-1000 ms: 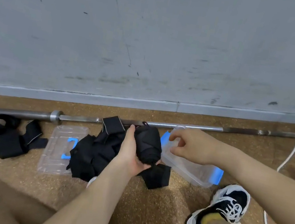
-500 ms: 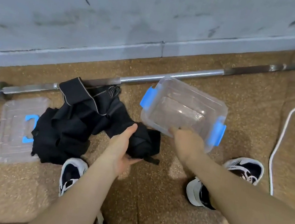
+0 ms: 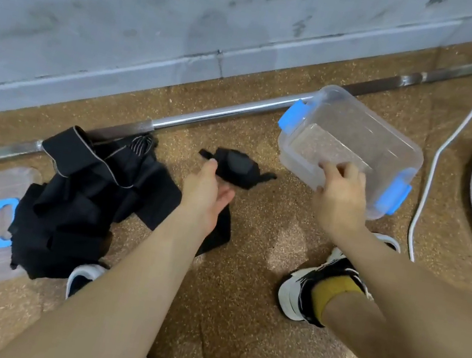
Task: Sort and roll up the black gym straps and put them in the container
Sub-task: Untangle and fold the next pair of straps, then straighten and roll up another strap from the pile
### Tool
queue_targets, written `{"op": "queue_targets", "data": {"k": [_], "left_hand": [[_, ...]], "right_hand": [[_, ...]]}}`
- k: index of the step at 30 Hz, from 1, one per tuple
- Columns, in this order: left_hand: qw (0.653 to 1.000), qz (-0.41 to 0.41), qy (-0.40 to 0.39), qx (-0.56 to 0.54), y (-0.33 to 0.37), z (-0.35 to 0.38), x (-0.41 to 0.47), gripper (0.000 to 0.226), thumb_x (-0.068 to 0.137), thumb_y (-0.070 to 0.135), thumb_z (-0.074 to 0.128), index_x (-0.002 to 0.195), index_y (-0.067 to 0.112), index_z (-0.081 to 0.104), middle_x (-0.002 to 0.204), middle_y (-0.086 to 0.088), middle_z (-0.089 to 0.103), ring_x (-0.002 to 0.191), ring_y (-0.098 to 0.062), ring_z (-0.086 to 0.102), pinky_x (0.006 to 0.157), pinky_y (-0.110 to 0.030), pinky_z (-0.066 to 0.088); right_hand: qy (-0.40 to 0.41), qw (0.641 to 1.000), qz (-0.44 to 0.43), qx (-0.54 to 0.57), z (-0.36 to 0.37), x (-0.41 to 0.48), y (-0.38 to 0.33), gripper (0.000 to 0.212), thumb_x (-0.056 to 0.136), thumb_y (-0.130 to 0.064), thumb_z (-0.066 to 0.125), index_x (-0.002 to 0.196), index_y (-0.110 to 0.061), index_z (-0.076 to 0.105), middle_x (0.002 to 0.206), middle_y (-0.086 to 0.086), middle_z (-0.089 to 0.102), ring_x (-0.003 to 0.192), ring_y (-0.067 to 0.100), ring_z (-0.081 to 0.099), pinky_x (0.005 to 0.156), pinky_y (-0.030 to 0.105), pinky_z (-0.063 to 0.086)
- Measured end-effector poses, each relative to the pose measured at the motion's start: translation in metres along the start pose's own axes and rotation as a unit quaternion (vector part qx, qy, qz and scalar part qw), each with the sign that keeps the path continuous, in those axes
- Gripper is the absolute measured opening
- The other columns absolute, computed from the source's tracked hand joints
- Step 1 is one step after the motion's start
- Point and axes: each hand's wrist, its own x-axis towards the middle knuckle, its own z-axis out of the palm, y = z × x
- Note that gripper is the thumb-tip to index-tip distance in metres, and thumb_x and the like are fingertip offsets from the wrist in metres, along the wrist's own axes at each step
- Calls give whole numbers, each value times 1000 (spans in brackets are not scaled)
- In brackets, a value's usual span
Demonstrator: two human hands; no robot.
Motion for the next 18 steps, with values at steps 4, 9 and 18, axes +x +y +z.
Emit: {"op": "queue_targets", "data": {"k": [4, 9, 18], "left_hand": [[997, 56, 17, 59, 14, -2, -18, 20, 99, 10, 52, 116, 20, 55, 87, -4, 54, 75, -13, 54, 74, -29, 55], [985, 84, -47, 145, 21, -33, -63, 23, 94, -2, 47, 102, 11, 66, 70, -5, 57, 59, -13, 52, 54, -24, 46], [943, 201, -29, 264, 33, -120, -166, 27, 96, 0, 42, 95, 9, 68, 64, -5, 55, 53, -14, 49, 50, -23, 41]], "right_hand": [[-15, 997, -37, 71, -9, -14, -31, 48, 88, 1, 53, 135, -9, 57, 122, 15, 51, 114, 33, 49, 98, 42, 46], [-107, 986, -82, 97, -41, -35, -78, 38, 92, -3, 55, 129, -10, 61, 120, 11, 63, 108, 29, 62, 92, 40, 52], [-204, 965, -140, 90, -78, -115, -162, 36, 93, -10, 49, 125, -19, 63, 120, 3, 64, 106, 23, 61, 89, 33, 51]]}}
